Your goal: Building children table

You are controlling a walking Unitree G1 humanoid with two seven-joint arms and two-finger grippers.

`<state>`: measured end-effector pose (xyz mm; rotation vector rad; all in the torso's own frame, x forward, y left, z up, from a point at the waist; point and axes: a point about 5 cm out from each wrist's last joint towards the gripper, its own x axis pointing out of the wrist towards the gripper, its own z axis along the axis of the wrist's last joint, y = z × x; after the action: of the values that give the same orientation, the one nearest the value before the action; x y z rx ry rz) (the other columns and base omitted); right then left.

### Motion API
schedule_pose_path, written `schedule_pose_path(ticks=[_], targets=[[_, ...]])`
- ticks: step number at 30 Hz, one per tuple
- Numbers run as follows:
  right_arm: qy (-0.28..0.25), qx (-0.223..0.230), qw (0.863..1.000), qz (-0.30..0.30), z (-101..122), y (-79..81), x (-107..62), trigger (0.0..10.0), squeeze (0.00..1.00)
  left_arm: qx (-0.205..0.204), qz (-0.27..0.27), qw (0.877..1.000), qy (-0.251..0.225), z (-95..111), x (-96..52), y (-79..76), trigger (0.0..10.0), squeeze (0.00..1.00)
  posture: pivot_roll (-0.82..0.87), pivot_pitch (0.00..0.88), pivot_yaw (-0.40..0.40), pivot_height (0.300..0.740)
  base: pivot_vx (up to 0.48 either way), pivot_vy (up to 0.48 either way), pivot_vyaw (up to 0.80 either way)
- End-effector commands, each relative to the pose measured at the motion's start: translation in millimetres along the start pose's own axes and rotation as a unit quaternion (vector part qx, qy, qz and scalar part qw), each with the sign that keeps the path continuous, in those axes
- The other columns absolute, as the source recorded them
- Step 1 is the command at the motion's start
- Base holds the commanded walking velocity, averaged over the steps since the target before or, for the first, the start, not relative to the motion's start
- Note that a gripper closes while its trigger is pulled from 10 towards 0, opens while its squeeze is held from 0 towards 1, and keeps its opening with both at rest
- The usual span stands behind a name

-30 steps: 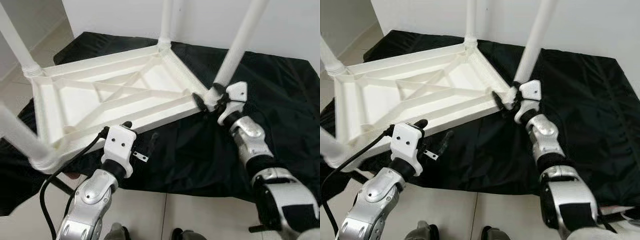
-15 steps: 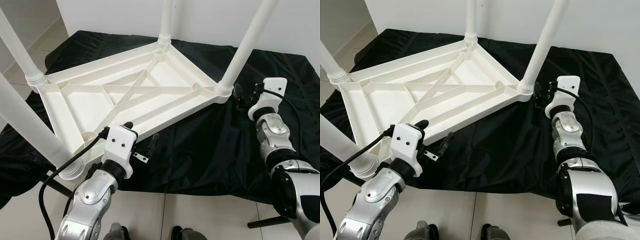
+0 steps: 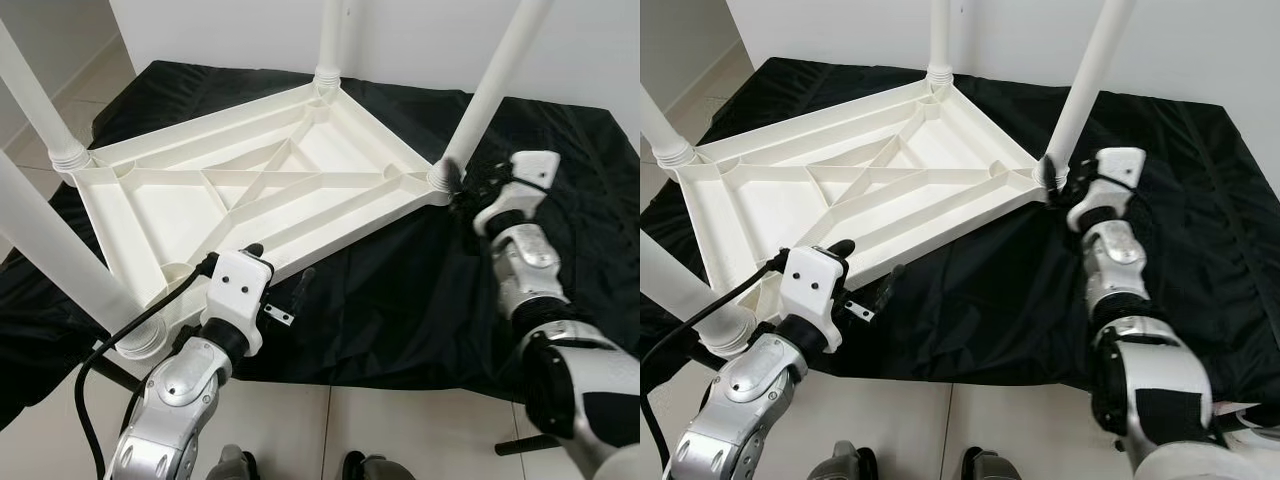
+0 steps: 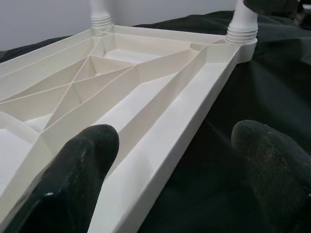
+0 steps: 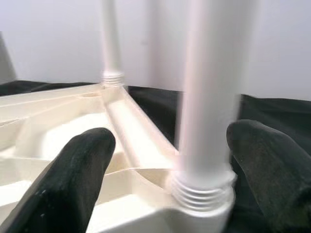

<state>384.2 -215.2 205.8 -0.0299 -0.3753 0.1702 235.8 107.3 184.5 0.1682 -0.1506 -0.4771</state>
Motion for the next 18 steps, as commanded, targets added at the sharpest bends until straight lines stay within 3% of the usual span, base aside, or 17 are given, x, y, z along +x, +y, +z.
schedule_pose_path(ticks=[1, 10, 15, 18], targets=[[-0.025, 0.009, 0.999, 0.03, 1.9, 9.0, -2.8, 10.0, 0.0, 0.01, -0.009, 1.0, 0.016, -7.2, 1.6, 1.0, 10.0, 0.0, 0.04, 0.138, -0.012, 0.74, 0.0, 0.0, 0.0], [-0.067, 0.031, 0.996, 0.055, 9.0, 25.5, -9.1, 10.0, 0.0, 0.039, -0.041, 0.998, 0.04, -17.8, 8.4, 0.8, 10.0, 0.0, 0.03, 0.127, -0.017, 0.74, 0.0, 0.0, 0.0], [-0.096, 0.058, 0.991, 0.071, 15.8, 45.4, -29.0, 10.0, 0.0, 0.073, -0.057, 0.994, 0.067, -30.0, 26.9, 8.0, 10.0, 0.0, 0.0, 0.108, -0.015, 0.74, 0.0, 0.0, 0.0], [-0.102, 0.065, 0.99, 0.068, 18.8, 47.3, -39.0, 10.0, 0.0, 0.082, -0.057, 0.991, 0.086, -36.6, 35.5, 15.8, 10.0, 0.0, -0.01, 0.102, -0.012, 0.74, 0.0, 0.0, 0.0]])
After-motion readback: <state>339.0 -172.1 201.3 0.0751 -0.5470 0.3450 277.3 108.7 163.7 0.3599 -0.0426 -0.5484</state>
